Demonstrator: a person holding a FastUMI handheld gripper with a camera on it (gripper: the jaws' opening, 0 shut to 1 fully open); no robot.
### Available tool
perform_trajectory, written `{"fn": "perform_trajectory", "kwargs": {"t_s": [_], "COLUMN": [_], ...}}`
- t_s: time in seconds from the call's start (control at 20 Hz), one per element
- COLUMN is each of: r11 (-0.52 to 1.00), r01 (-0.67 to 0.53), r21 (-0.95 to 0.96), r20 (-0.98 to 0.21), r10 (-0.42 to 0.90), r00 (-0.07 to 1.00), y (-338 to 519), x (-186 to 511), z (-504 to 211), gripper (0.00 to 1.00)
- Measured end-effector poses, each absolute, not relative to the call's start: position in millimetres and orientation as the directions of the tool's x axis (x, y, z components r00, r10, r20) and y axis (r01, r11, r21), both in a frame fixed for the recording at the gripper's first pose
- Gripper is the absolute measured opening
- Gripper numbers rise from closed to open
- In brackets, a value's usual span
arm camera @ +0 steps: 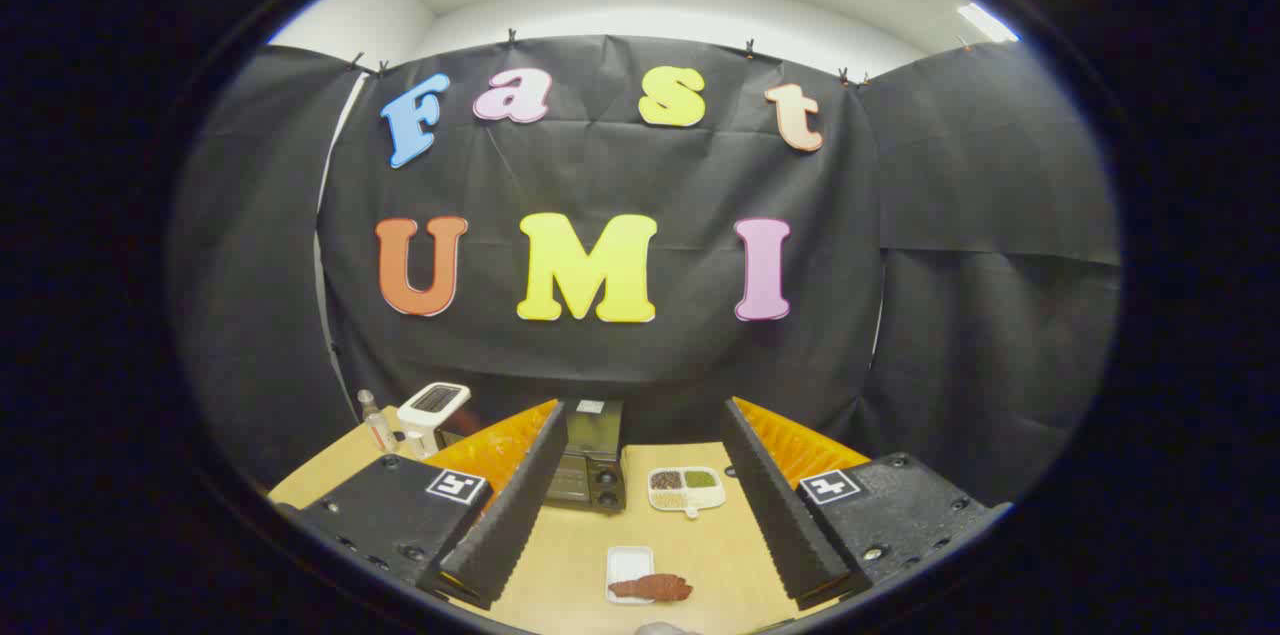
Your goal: Open the toaster oven, put the food inside, and close the toaster oven door.
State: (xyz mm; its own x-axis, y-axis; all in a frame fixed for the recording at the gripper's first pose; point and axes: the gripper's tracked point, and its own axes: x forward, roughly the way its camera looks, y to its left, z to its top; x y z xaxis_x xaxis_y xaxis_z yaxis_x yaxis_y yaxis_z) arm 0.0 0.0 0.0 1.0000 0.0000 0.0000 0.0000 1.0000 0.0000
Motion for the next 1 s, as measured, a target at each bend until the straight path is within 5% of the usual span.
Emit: {"fn": "perform_trajectory", "kwargs": {"t_s": [1.0], "r11": [0.998], "r01": [-0.055], "r21": [0.012], "r20": [-0.076], "r10": [0.056], "r00": [0.996], "y": [105], "x": [78], "z": [-61], "gripper": [0.99]}}
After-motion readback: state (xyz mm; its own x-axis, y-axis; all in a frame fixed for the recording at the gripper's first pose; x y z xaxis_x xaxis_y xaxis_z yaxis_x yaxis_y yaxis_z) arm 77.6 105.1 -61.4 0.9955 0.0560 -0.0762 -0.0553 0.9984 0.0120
